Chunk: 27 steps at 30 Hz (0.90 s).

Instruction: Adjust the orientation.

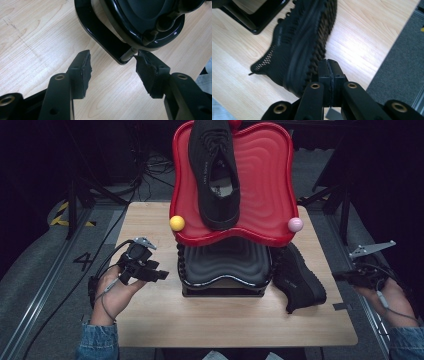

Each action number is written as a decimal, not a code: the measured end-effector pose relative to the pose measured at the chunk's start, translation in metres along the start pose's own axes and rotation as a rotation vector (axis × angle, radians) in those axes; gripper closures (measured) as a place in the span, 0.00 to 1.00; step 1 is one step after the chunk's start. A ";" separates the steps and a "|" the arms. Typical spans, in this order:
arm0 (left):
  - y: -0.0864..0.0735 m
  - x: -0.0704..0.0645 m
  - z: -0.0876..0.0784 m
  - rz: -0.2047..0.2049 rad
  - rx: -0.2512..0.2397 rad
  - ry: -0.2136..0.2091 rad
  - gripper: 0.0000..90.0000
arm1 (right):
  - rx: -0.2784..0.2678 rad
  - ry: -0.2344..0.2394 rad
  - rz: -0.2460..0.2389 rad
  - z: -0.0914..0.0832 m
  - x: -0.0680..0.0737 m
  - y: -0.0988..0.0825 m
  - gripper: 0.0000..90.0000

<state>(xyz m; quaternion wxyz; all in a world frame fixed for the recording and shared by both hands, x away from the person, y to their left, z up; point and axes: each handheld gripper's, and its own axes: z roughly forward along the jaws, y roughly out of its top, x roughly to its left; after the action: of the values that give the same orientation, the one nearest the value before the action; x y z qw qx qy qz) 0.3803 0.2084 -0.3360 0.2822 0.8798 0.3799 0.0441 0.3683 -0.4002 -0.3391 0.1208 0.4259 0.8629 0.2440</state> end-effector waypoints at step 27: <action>-0.006 0.004 0.013 -0.060 0.102 0.064 0.38 | 0.168 0.015 -0.140 0.065 0.029 0.062 1.00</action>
<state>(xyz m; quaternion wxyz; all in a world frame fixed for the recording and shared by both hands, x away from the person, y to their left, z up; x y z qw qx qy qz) 0.3828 0.2085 -0.3501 0.2260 0.8795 0.4165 0.0443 0.4192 -0.3246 -0.3620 0.0949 0.3714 0.9087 0.1652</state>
